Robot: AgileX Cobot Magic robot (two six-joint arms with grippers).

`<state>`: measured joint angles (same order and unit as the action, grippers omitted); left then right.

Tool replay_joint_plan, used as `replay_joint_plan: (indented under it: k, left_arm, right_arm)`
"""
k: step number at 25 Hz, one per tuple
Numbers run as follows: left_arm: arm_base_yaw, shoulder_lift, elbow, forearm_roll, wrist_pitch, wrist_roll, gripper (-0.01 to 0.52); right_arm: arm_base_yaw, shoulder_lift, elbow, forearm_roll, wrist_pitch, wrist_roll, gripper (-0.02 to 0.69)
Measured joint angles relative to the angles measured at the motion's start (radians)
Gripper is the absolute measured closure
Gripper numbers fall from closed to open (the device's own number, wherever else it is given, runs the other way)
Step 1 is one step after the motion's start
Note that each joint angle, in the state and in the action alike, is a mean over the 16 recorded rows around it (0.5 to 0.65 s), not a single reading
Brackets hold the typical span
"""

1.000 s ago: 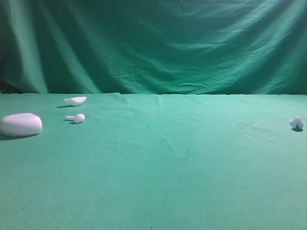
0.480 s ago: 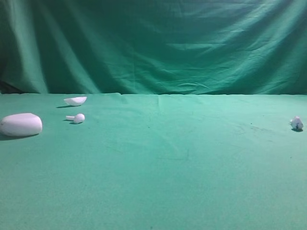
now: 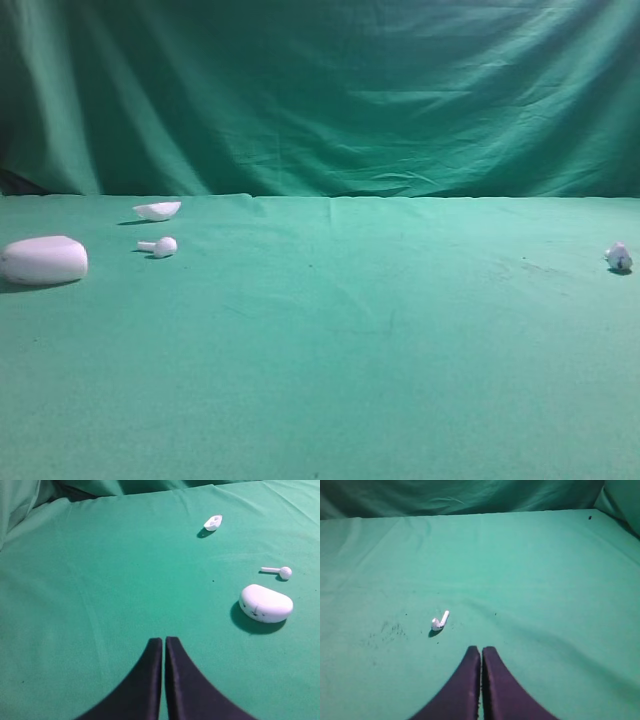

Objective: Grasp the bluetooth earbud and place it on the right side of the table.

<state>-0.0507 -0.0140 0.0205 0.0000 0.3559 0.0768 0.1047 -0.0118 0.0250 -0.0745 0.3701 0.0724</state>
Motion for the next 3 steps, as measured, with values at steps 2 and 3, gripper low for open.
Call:
replay_joint_plan:
  k: [2,3]
  left_arm:
    - [0.0,0.0,0.0,0.0,0.0,0.0,0.514]
    - [0.0,0.0,0.0,0.0,0.0,0.0,0.514]
  right_arm:
    - [0.0,0.0,0.001,0.0,0.008,0.002,0.665]
    - [0.0,0.0,0.001,0.001,0.011,0.003,0.665]
